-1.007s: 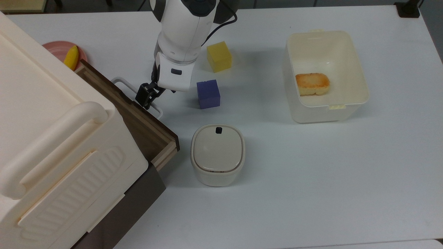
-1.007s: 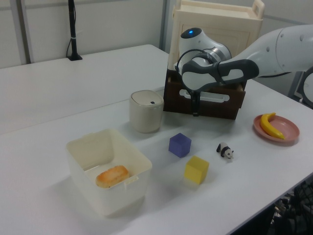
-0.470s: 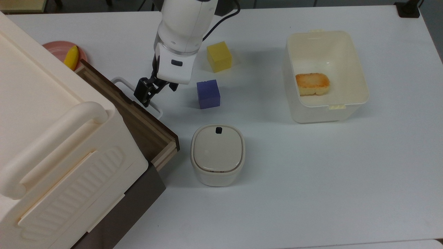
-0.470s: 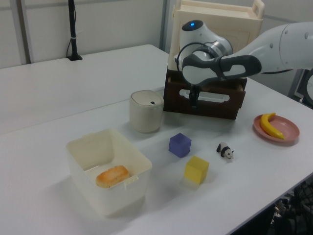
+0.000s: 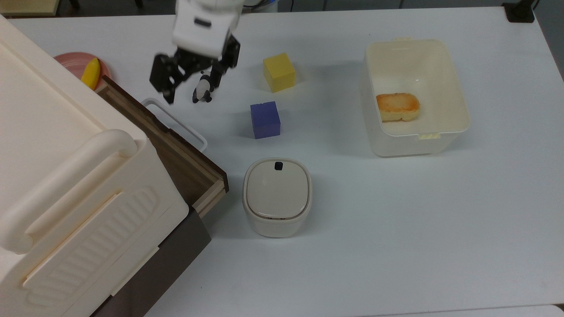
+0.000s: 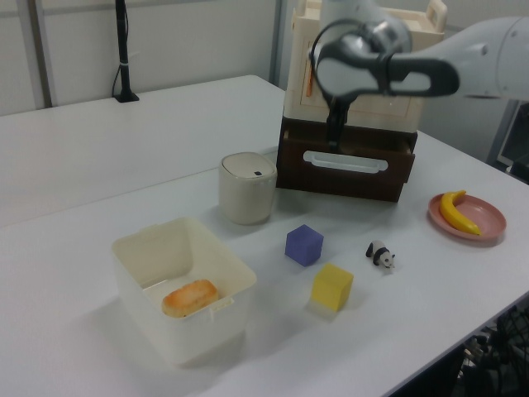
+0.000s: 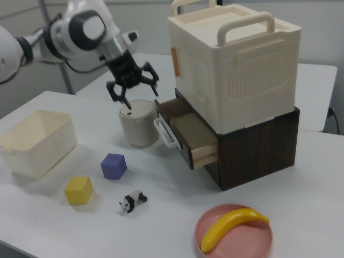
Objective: Slide the drawer open
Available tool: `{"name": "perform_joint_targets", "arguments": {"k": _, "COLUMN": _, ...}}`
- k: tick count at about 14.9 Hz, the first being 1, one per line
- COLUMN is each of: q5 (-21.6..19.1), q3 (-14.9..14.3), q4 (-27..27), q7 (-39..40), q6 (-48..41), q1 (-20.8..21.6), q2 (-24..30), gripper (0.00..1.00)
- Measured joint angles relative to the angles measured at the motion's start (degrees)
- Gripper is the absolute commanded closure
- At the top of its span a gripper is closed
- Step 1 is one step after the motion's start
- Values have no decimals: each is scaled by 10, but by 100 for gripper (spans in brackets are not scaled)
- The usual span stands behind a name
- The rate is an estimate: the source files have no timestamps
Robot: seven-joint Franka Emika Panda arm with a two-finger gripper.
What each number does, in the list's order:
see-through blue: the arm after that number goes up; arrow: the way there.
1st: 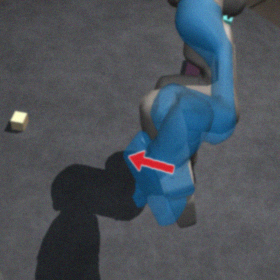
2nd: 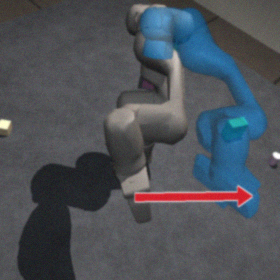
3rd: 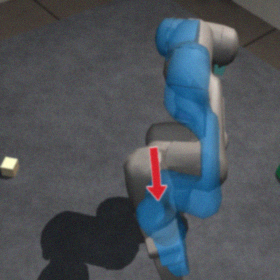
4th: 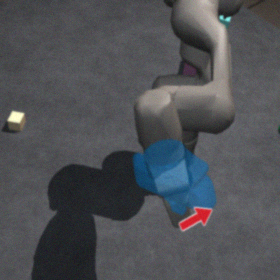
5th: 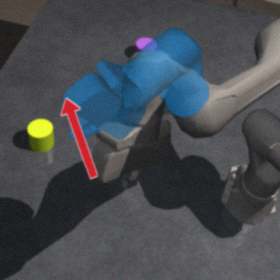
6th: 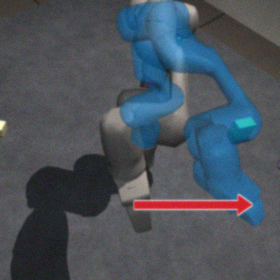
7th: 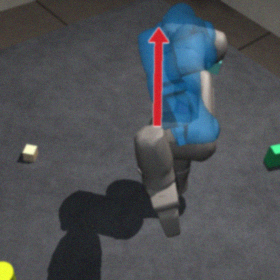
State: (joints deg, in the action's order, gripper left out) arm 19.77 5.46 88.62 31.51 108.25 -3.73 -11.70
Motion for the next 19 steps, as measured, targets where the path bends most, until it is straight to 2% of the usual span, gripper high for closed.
{"name": "perform_joint_targets", "arguments": {"k": 3, "q5": -25, "q3": 0, "q4": -10, "q7": -52, "q6": -45, "q1": 1, "q2": 51, "gripper": 0}}
{"name": "perform_joint_targets", "arguments": {"k": 6, "q5": -43, "q3": 1, "q4": -9, "q7": -150, "q6": -90, "q1": 7, "q2": 93, "gripper": 0}}
{"name": "perform_joint_targets", "arguments": {"k": 8, "q5": -51, "q3": 1, "q4": -8, "q7": -227, "q6": -121, "q1": 15, "q2": 103, "gripper": 0}}
{"name": "perform_joint_targets", "arguments": {"k": 11, "q5": -53, "q3": 3, "q4": -8, "q7": -298, "q6": -180, "q1": 33, "q2": 106, "gripper": 0}}
{"name": "perform_joint_targets", "arguments": {"k": 14, "q5": -60, "q3": 4, "q4": -8, "q7": -324, "q6": -209, "q1": 41, "q2": 120, "gripper": 0}}
{"name": "perform_joint_targets", "arguments": {"k": 19, "q5": -75, "q3": 2, "q4": -8, "q7": -337, "q6": -215, "q1": 27, "q2": 154, "gripper": 0}}
